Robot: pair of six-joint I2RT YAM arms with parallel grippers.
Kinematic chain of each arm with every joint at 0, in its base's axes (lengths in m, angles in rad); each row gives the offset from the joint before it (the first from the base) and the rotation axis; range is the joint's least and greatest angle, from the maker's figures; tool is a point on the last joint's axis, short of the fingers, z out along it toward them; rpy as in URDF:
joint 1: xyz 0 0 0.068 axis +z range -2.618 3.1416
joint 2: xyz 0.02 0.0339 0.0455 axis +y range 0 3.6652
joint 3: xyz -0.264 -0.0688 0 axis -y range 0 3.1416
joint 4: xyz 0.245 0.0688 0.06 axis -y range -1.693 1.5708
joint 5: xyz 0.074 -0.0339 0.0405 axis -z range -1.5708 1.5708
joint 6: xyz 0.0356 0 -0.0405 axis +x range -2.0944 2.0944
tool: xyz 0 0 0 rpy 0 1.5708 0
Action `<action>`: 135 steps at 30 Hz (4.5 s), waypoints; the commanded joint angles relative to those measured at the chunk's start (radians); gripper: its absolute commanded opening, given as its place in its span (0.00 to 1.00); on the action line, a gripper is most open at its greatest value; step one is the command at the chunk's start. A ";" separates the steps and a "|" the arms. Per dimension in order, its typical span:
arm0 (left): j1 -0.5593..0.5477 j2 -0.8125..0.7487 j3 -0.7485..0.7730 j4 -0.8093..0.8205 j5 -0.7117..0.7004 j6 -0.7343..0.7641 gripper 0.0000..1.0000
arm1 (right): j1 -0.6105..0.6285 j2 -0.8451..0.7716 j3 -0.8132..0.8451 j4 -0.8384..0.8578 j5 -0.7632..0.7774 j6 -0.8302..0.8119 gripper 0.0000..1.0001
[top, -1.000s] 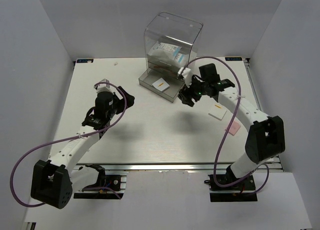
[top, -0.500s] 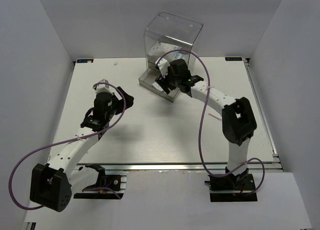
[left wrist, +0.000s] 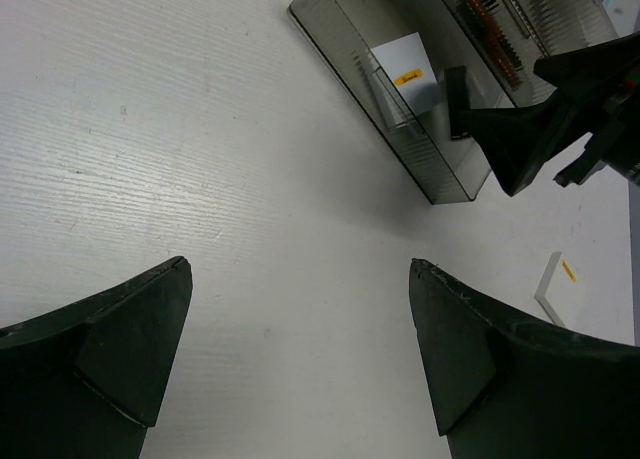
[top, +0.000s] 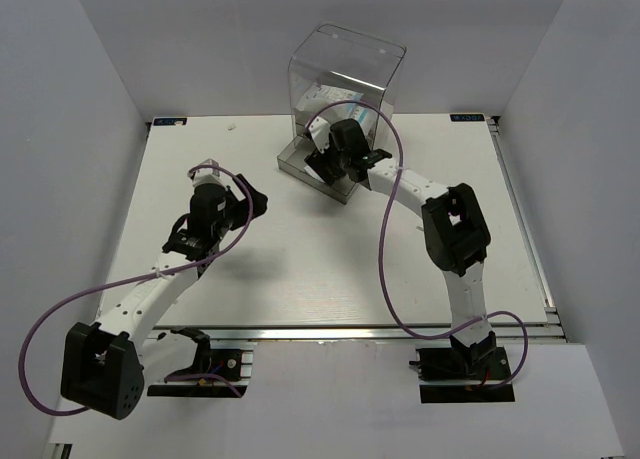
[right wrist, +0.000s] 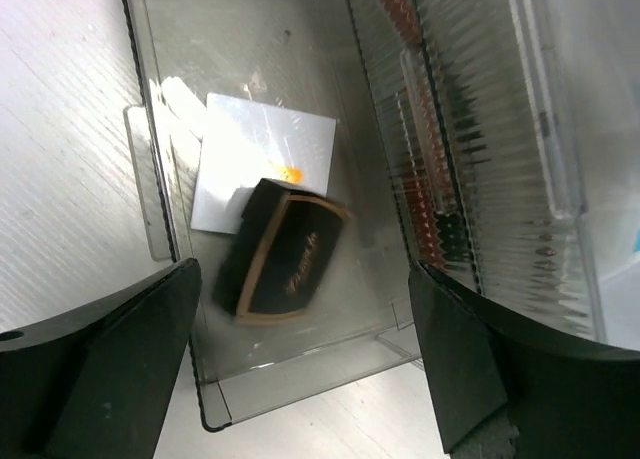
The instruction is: Organize the makeup
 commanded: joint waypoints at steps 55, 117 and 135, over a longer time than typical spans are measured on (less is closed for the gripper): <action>0.000 0.071 -0.007 0.081 0.066 -0.009 0.98 | -0.550 -0.256 -0.406 -0.516 -0.262 -0.449 0.89; 0.000 -0.015 -0.024 0.003 0.023 -0.010 0.98 | 0.005 0.029 0.217 -0.149 -0.018 -0.007 0.13; 0.000 0.026 0.004 0.003 0.031 0.000 0.98 | 0.016 0.089 0.148 -0.049 0.100 -0.045 0.89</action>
